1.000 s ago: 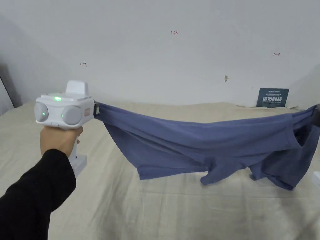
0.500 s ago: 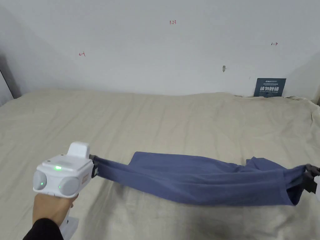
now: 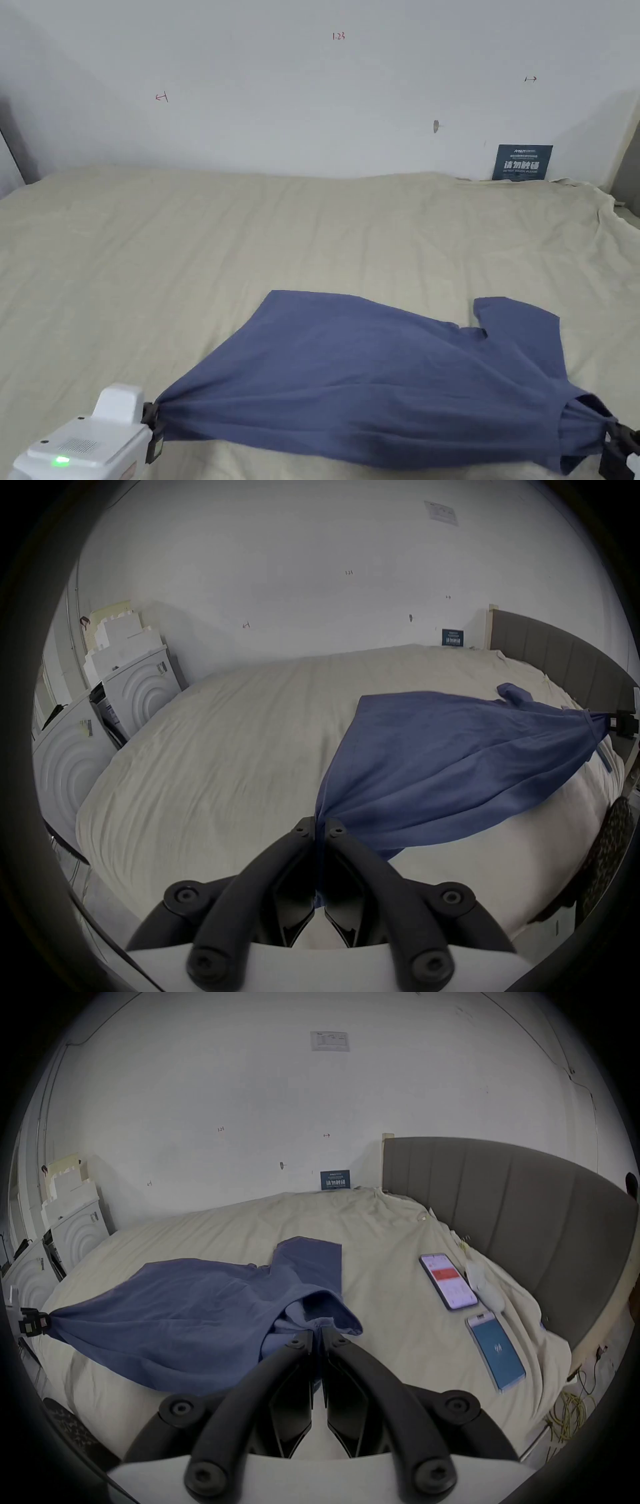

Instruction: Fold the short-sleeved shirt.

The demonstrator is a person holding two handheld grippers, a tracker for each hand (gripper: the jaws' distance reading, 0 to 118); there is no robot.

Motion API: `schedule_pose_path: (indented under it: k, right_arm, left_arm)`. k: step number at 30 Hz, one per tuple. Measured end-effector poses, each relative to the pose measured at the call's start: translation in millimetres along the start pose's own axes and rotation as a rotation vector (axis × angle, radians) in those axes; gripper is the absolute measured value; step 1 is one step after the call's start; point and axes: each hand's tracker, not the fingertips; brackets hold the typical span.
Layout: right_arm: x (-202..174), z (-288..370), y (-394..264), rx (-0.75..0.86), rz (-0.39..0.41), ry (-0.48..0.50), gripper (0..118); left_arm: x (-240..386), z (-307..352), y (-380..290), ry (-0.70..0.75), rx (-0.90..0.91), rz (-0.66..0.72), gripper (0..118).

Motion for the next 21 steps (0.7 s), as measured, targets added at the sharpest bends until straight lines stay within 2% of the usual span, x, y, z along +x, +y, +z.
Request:
schedule_pose_path:
  k: [8, 12, 17, 21]
  right_arm:
    - [6.4, 28.9, -44.4, -0.092, -0.009, -0.027, 2]
    - [9.3, 11.3, -57.0, -0.199, -0.013, -0.072, 2]
    - [13.9, -16.7, -66.3, -0.312, -0.064, -0.097, 2]
    - [17.9, -34.0, -79.9, -0.376, -0.061, -0.111, 2]
  left_arm:
    - [-7.8, 24.1, -37.9, 0.017, -0.059, 0.005, 0]
    - [-2.0, 7.8, -42.1, 0.03, -0.116, 0.009, 0]
    - [3.1, -16.7, -43.3, 0.046, -0.16, 0.035, 0]
    - [5.8, -36.9, -45.0, 0.043, -0.293, 0.101, 2]
